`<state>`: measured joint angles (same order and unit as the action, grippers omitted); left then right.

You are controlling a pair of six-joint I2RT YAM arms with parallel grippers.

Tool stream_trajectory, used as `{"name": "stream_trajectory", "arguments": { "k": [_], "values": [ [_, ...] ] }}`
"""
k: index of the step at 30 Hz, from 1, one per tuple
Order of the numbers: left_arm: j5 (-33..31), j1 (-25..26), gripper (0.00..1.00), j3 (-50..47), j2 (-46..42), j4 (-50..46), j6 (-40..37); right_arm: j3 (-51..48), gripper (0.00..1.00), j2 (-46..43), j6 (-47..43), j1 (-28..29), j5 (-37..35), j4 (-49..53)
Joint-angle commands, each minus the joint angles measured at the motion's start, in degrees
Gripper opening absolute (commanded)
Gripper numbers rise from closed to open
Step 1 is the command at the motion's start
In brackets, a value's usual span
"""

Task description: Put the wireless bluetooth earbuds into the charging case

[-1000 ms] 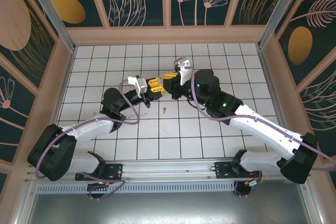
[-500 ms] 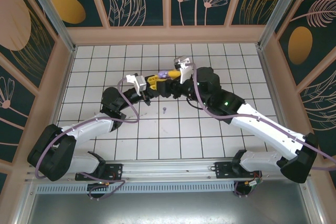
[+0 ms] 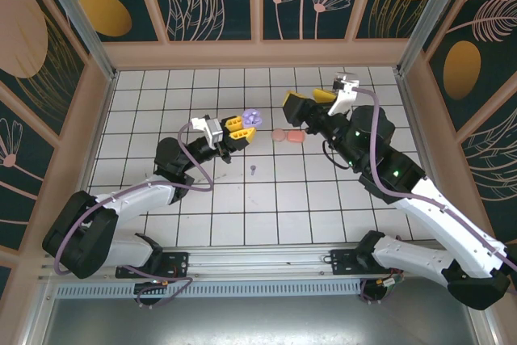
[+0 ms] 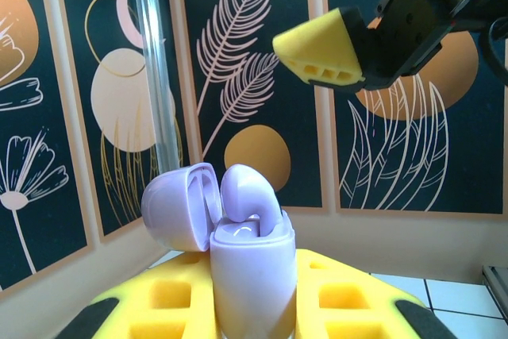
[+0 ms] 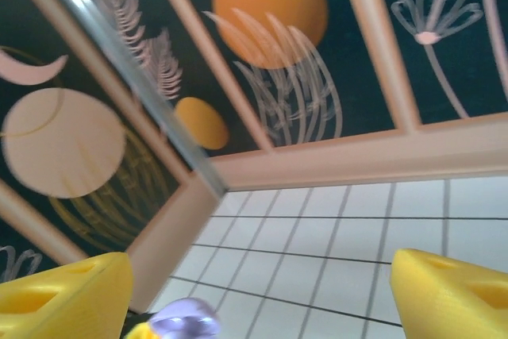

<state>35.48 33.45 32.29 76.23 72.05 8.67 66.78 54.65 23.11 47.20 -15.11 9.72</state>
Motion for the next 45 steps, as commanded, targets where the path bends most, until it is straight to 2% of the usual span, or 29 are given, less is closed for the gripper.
{"name": "stream_trajectory", "arguments": {
  "k": [1, 6, 9, 13, 18, 23, 45],
  "values": [
    [-0.43, 0.30, 0.00, -0.56, 0.42, 3.21, 0.12, -1.21, 0.82, 0.82, 2.53, -0.76, -4.51, 4.51],
    [-0.44, 0.25, 0.00, -0.04, 0.54, 2.40, -0.23, 2.59, 0.74, 5.32, 1.79, -1.42, 5.50, 7.02],
    [-0.50, 0.30, 0.00, 0.31, 0.60, 1.71, -0.40, 6.18, 0.58, 10.14, 0.84, -1.41, 11.30, 9.34],
    [-0.44, 0.30, 0.00, 0.49, 0.60, 1.10, -0.57, 7.04, 0.33, 12.79, 0.79, -1.41, 15.34, 8.41],
    [-0.39, 0.25, 0.00, 0.71, 0.52, 0.61, -0.80, 6.97, 0.14, 13.63, 1.07, -1.41, 17.73, 7.16],
    [-0.19, 0.27, 0.00, 1.02, 0.73, 0.28, -0.84, 6.82, 0.09, 13.99, 1.41, -1.41, 19.87, 6.42],
    [0.39, 0.28, 0.00, 1.46, 1.05, 0.11, 0.03, 8.00, 0.08, 16.63, 1.76, -0.79, 22.67, 4.08]
  ]
}}
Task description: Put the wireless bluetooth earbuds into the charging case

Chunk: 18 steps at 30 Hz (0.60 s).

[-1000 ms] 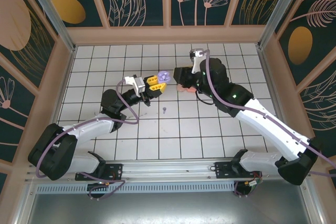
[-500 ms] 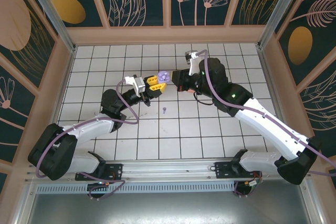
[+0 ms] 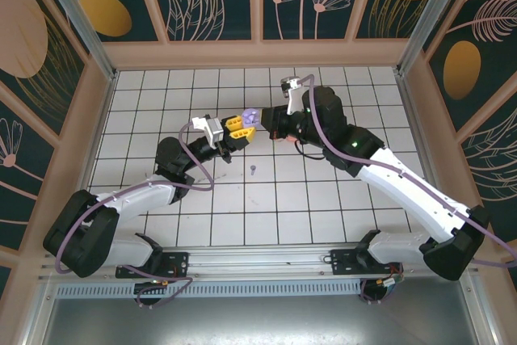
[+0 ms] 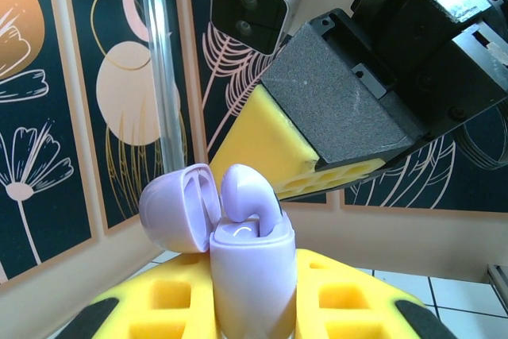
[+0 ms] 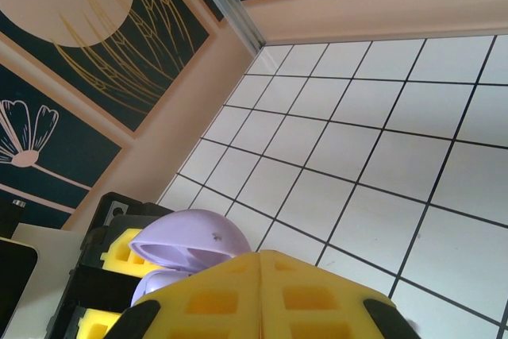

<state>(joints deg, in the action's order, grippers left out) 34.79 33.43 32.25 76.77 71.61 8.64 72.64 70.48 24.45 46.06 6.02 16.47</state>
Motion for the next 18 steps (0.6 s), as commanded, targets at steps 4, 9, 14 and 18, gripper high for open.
{"name": "stream_trajectory", "arguments": {
  "k": [4, 9, 14, 18],
  "values": [
    [1.19, 0.31, 0.00, 1.59, 0.48, 0.67, 0.13, 2.26, 0.08, 0.71, 0.35, 0.34, 1.23, -2.67],
    [1.21, 0.32, 0.00, 1.76, 0.63, 0.72, 0.23, 2.29, 0.08, 0.63, 0.27, 0.34, 0.80, -2.58],
    [1.28, 0.31, 0.00, 1.76, 0.61, 0.72, 0.41, 2.31, 0.08, 0.67, 0.25, 0.34, 0.57, -2.67],
    [1.41, 0.31, 0.00, 1.85, 0.55, 0.68, 0.50, 2.31, 0.08, 0.71, 0.25, 0.34, 0.57, -2.80]
  ]
}}
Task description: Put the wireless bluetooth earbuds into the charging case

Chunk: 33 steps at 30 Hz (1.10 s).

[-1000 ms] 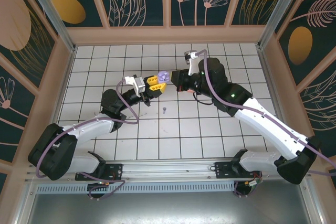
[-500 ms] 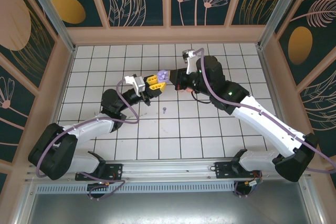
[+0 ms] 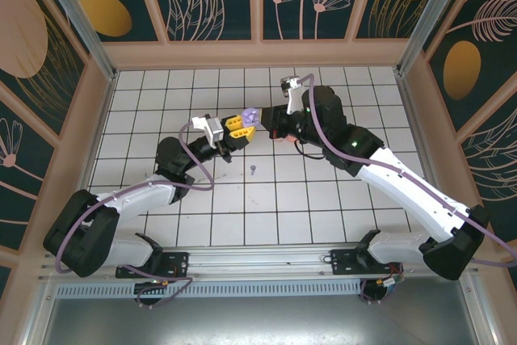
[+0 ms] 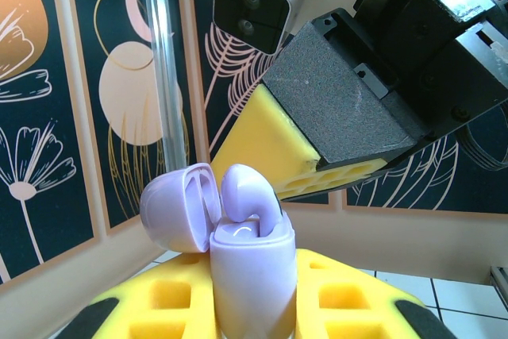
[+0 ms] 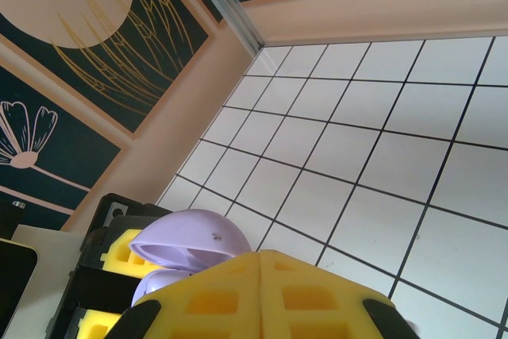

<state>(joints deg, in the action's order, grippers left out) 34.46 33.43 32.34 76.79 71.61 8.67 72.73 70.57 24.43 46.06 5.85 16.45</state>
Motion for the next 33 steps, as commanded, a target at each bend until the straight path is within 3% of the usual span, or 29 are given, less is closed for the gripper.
{"name": "stream_trajectory", "arguments": {
  "k": [1, 23, 33],
  "values": [
    [1.74, 0.32, 0.00, 1.81, 0.46, 0.63, 0.47, 2.24, 0.08, 0.63, 0.27, 0.34, 0.75, -2.74],
    [1.83, 0.31, 0.00, 1.85, 0.96, 0.02, 0.21, 5.27, 0.08, 2.56, -0.51, 2.15, 2.02, -2.41],
    [-0.65, 0.31, 0.00, 2.21, 0.33, -2.18, -0.58, 3.76, 0.08, -0.63, 0.17, 2.36, -5.91, 0.02]
  ]
}}
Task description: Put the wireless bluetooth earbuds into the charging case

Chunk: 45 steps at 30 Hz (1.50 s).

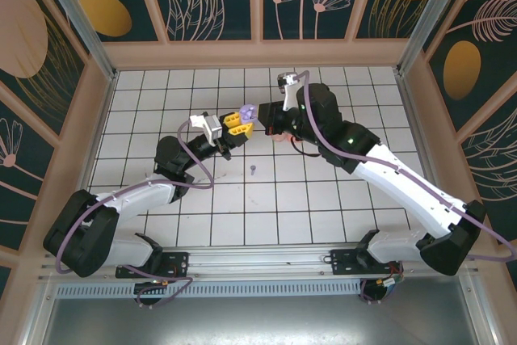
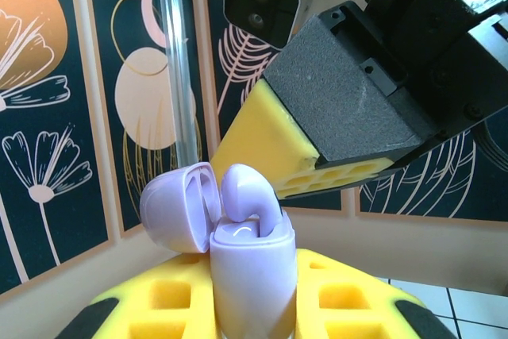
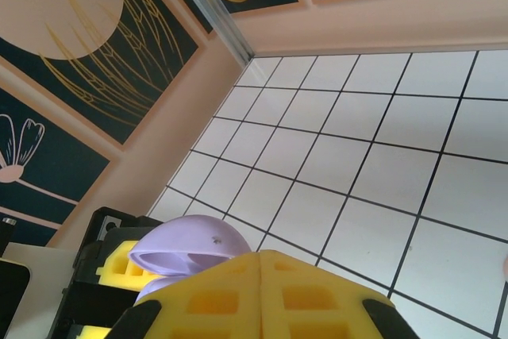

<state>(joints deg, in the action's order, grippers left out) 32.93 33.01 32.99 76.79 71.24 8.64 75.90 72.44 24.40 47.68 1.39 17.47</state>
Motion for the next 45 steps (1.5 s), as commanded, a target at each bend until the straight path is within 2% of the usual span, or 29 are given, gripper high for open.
{"name": "stream_trajectory", "arguments": {
  "k": [1, 20, 37, 45],
  "values": [
    [0.90, 0.73, 0.00, 1.48, 0.35, -1.90, -0.64, 0.49, 0.08, -2.82, 0.29, 0.74, -1.52, -0.95],
    [0.92, 0.69, 0.00, 2.09, 0.29, -1.94, -0.36, -0.71, 0.07, -1.72, 0.47, 0.75, -0.42, -1.21],
    [1.21, 0.70, 0.00, 2.51, 0.48, -2.41, -0.21, -0.31, 0.06, 0.49, -0.45, 0.92, 7.39, -2.58],
    [1.09, 0.73, 0.00, 2.43, 0.54, -2.31, -0.03, -2.57, 0.07, -4.62, 0.59, -0.88, 1.45, -2.92]
  ]
}}
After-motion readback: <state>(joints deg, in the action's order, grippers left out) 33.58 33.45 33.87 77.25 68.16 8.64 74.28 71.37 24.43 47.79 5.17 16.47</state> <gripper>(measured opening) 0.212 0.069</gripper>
